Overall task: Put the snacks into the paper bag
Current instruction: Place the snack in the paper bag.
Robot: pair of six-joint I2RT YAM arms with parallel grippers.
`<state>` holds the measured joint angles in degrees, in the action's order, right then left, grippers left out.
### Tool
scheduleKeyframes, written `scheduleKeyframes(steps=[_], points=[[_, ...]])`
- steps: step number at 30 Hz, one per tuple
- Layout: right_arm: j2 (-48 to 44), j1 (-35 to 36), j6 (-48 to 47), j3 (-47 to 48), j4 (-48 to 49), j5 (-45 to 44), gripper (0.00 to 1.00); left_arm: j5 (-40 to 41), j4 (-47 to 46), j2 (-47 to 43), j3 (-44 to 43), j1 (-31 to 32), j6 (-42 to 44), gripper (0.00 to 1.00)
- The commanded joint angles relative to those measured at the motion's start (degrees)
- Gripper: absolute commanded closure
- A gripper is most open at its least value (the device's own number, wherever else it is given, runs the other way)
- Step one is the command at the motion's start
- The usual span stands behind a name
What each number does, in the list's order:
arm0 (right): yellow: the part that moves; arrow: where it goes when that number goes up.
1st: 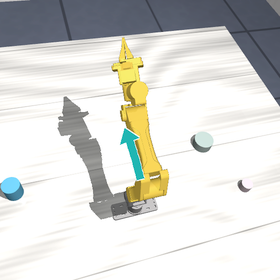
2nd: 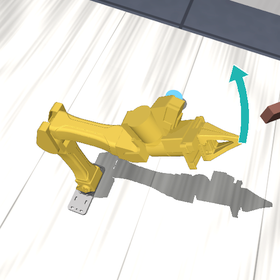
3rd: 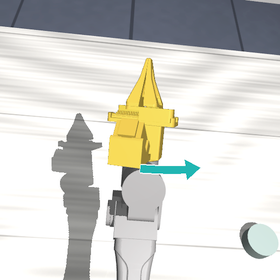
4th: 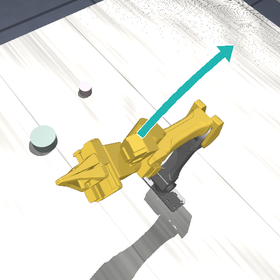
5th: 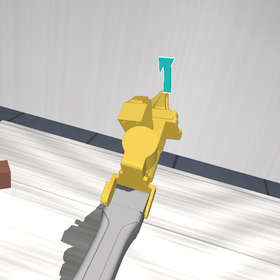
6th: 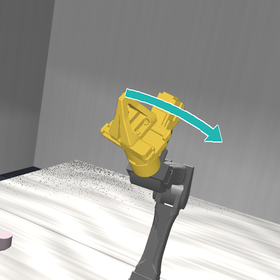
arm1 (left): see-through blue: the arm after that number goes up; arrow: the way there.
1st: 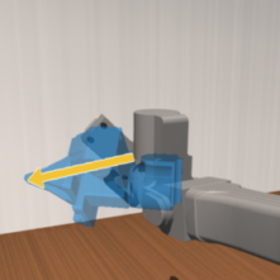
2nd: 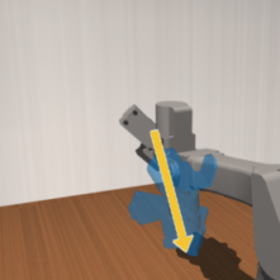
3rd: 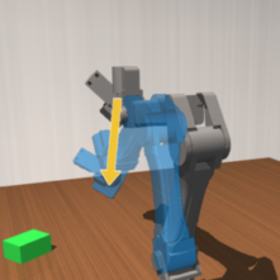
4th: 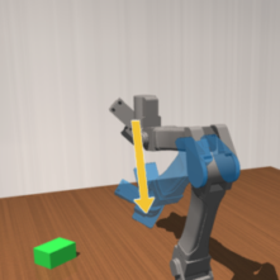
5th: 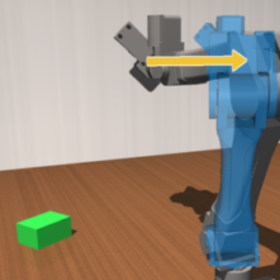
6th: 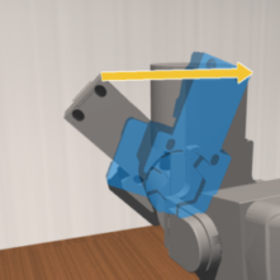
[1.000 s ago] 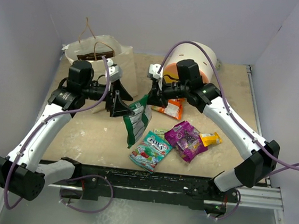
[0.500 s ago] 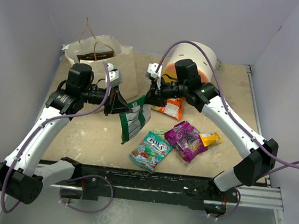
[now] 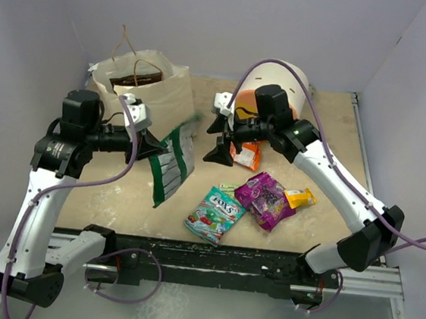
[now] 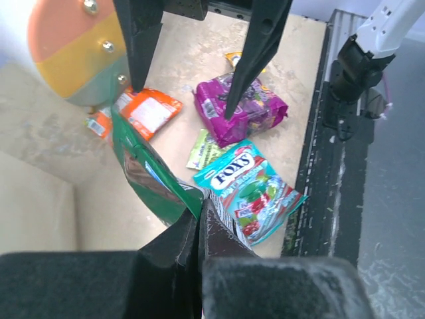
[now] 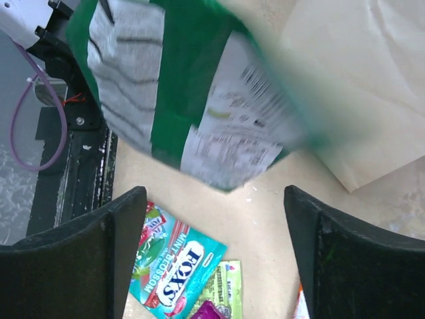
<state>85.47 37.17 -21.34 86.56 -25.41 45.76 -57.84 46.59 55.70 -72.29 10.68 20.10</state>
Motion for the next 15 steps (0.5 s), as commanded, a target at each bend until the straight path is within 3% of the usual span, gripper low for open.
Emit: scheduleKeyframes(steps=[1, 7, 15], points=[[-3.60, -1.25, -2.40, 1.30, -2.10, -0.20, 0.11, 0.49, 6.67, -2.28, -7.12, -2.89, 8.11, 1.00], [-8.57, -5.09, -3.40, -3.24, -0.99, -1.32, 0.04, 1.12, 14.61, -4.64, -13.74, -8.74, 12.17, 1.00], [-14.34, -11.86, -5.69, -10.23, -3.98, -2.51, 0.05, -0.81, 20.57, -5.84, -22.85, -16.44, 13.73, 1.00]])
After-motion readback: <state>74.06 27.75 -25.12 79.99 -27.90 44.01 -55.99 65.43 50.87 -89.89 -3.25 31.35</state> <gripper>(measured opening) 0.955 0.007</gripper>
